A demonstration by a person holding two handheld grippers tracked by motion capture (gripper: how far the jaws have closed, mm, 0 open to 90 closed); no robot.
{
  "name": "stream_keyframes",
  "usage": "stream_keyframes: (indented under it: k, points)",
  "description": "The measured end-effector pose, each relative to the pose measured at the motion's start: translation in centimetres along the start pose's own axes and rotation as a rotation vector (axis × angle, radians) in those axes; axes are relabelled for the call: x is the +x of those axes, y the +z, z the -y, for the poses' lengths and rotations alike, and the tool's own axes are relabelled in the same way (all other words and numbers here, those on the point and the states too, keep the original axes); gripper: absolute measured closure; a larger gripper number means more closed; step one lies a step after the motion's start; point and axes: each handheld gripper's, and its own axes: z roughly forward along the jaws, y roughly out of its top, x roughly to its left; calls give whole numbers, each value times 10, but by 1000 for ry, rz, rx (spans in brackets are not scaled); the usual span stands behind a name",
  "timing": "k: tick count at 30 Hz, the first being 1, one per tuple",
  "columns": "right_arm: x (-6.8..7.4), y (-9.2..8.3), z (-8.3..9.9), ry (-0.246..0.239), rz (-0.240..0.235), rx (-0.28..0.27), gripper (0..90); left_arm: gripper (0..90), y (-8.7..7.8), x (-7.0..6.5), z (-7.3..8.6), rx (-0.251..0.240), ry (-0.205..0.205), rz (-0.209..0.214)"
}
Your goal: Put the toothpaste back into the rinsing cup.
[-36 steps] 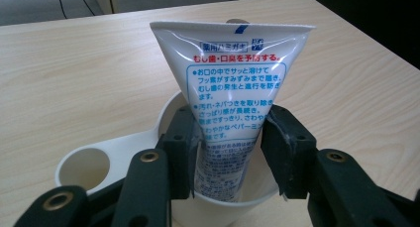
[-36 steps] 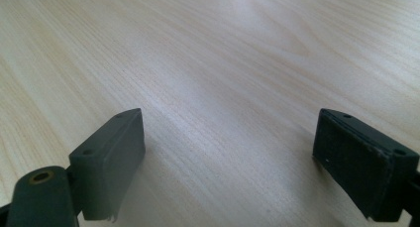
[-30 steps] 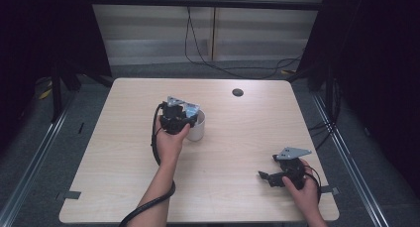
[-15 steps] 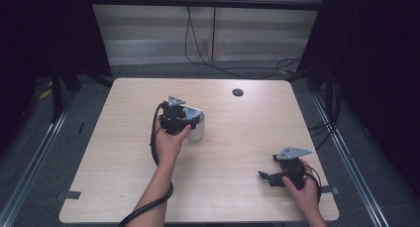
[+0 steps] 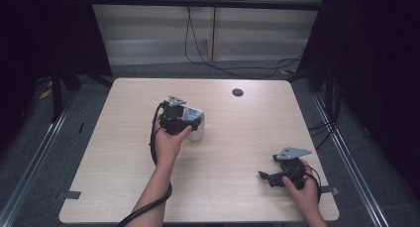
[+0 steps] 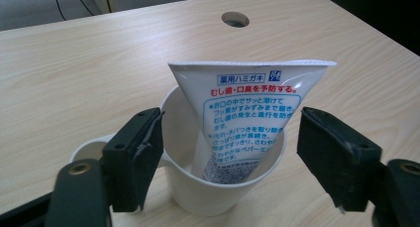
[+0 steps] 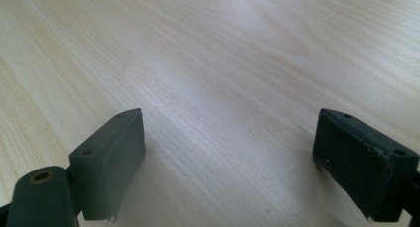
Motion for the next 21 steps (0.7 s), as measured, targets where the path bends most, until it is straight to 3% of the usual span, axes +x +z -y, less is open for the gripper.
stream_keyframes:
  k: [5,21]
  points:
    - [0,0,0,0,0,0,123,162,-1,0,-1,-5,-2,-13]
    - [0,0,0,1,0,1,122,149,-10,7,4,5,-10,-3]
